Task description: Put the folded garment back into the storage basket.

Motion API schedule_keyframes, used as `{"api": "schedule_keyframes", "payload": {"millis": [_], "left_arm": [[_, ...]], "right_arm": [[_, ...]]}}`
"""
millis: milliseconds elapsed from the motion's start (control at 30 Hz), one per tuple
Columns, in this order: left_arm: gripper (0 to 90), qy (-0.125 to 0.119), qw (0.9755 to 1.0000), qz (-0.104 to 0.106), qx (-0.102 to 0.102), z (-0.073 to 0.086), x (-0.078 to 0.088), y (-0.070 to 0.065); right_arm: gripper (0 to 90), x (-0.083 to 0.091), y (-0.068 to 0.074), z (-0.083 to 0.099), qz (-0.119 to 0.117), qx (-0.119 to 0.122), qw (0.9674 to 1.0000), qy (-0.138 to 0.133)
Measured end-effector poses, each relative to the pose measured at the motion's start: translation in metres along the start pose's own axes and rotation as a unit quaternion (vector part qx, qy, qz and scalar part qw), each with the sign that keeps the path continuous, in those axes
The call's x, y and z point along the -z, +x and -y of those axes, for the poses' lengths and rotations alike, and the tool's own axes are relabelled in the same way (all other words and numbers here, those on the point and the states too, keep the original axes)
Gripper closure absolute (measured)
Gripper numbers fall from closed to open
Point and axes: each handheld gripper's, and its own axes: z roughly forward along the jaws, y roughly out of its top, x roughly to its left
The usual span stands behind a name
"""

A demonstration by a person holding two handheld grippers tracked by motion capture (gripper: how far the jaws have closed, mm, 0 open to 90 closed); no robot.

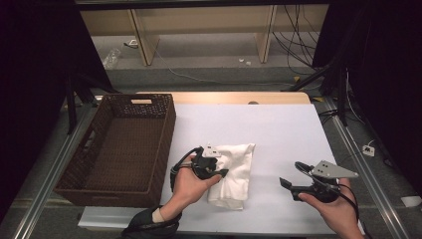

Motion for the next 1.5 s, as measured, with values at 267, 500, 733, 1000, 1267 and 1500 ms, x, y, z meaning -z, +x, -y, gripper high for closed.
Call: {"api": "schedule_keyframes", "payload": {"millis": [267, 500, 733, 1000, 1267, 1500], "left_arm": [[74.3, -0.040, 0.9986, -0.032, -0.013, -0.001, 0.006, 0.001], [74.3, -0.074, 0.9962, -0.043, -0.017, -0.004, 0.011, 0.001], [74.3, -0.090, 0.9946, -0.049, -0.013, -0.006, 0.017, 0.003], [74.3, -0.103, 0.9931, -0.056, -0.011, -0.009, 0.024, 0.005], [74.3, -0.122, 0.9905, -0.063, -0.007, -0.012, 0.031, 0.008], [74.3, -0.136, 0.9881, -0.072, -0.005, -0.015, 0.040, 0.012]], "right_arm": [[19.6, 0.000, 0.000, 0.000, 0.001, -0.003, 1.0000, -0.003], [19.6, 0.001, -0.001, 0.000, 0.004, -0.004, 1.0000, 0.001], [19.6, 0.000, -0.001, 0.000, 0.004, -0.002, 1.0000, -0.002], [19.6, 0.001, -0.001, 0.000, 0.005, -0.003, 1.0000, -0.001], [19.6, 0.000, -0.001, 0.000, 0.006, -0.001, 1.0000, -0.005], [19.6, 0.001, -0.001, 0.000, 0.005, -0.002, 1.0000, -0.006]]}}
